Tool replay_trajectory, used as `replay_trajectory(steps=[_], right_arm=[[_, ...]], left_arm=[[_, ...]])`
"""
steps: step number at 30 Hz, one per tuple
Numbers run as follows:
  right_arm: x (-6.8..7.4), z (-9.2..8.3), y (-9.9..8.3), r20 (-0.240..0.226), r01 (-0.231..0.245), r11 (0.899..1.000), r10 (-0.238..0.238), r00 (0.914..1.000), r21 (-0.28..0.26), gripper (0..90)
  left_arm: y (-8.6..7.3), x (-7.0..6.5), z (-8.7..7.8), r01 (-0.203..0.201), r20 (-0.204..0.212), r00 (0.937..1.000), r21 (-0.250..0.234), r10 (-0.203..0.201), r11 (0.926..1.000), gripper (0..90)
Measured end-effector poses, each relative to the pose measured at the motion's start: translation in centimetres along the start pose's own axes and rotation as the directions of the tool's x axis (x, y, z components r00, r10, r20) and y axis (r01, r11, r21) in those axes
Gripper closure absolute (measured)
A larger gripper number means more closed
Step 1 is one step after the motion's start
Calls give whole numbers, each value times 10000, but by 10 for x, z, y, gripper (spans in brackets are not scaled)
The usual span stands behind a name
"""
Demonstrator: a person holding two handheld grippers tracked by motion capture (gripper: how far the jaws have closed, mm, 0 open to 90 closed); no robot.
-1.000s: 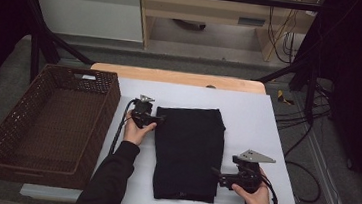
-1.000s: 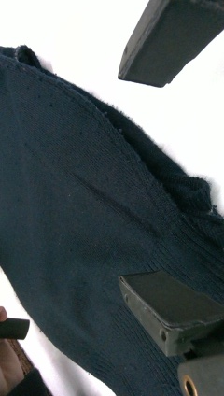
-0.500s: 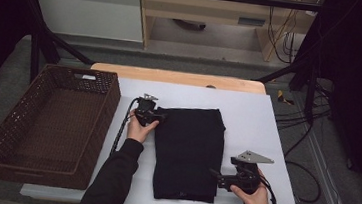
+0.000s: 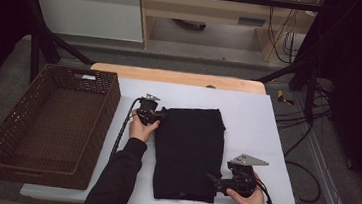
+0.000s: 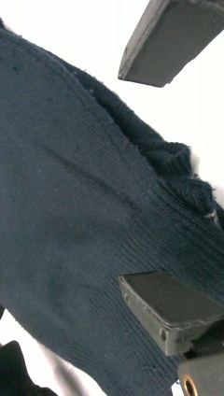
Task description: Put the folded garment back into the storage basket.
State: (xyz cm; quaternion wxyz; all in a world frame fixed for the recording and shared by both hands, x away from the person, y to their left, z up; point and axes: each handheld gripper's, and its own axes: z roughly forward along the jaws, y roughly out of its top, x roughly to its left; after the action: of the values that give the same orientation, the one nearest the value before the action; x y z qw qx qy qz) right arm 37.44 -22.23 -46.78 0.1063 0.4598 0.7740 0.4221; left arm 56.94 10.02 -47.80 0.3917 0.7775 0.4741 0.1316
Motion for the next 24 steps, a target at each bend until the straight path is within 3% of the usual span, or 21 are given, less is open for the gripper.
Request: replay_trajectory(steps=[7, 13, 24], right_arm=[[3, 5, -2, 135, -177, 9993, 173, 9998, 315, 49], [5, 8, -8, 299, -256, 9986, 242, 9993, 471, 82], [16, 13, -13, 358, -382, 9980, 364, 9987, 495, 246]], left_arm=[[0, -1, 0, -23, -52, 10000, 29, 23, 10000, 738], [0, -3, 0, -272, -179, 9995, 45, 273, 9996, 742], [-3, -2, 0, -106, -77, 9999, -168, 105, 9998, 742]])
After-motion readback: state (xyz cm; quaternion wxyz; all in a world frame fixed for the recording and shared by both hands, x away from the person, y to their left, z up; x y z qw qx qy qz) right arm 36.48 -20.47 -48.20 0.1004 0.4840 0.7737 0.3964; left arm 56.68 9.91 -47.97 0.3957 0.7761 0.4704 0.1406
